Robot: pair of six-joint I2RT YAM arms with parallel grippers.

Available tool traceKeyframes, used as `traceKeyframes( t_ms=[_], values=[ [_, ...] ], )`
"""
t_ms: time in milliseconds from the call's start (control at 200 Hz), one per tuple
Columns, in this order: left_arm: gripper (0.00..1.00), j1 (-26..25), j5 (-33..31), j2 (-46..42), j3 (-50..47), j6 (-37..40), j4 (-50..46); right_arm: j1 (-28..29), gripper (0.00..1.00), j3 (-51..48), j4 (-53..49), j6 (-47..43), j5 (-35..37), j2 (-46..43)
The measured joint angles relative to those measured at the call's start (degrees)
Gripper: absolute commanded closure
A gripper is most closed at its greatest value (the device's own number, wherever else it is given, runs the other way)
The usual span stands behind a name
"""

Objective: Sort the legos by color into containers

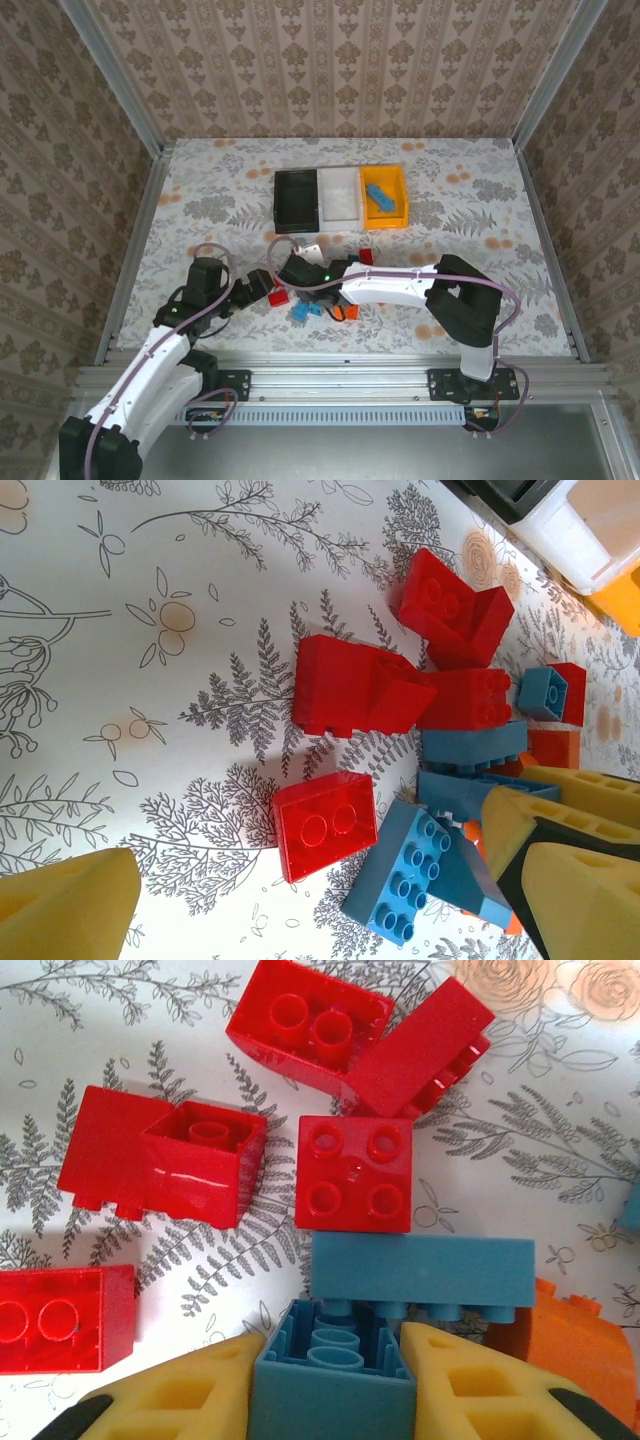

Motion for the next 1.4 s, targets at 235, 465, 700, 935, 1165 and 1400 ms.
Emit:
traceKeyframes(
  t_ms=[235, 465, 700, 935, 1165, 1400],
  values=[
    [0.0, 0.28, 0.04, -0.11, 0.0, -0.07, -0.04, -0.2, 0.67, 0.9, -1.7, -2.25, 3.26, -5.99],
    [0.0, 0.26, 1.4, 2.03, 0.33, -2.12, 3.39, -7.17, 0.67, 3.87, -1.66, -8.41, 4.35, -13.22],
    [0.0, -3.96, 2.14, 7.65, 3.52, -2.8, 7.58, -26.18, 0.68, 7.96, -0.74, -15.3, 4.31, -11.58],
    [0.0, -8.92, 2.1, 10.75, 5.09, -2.73, 9.88, -38.29, 0.68, 20.63, -1.25, -19.06, 1.2, 2.4],
    [0.0, -8.9, 1.05, 9.99, 5.18, -2.51, 9.6, -40.57, 0.64, 30.27, -4.7, -21.81, -1.38, 14.8],
    [0.0, -8.9, 0.2, 9.94, 5.25, -1.79, 8.92, -41.0, 0.48, 35.21, -8.35, -24.15, -3.1, 18.23]
  ],
)
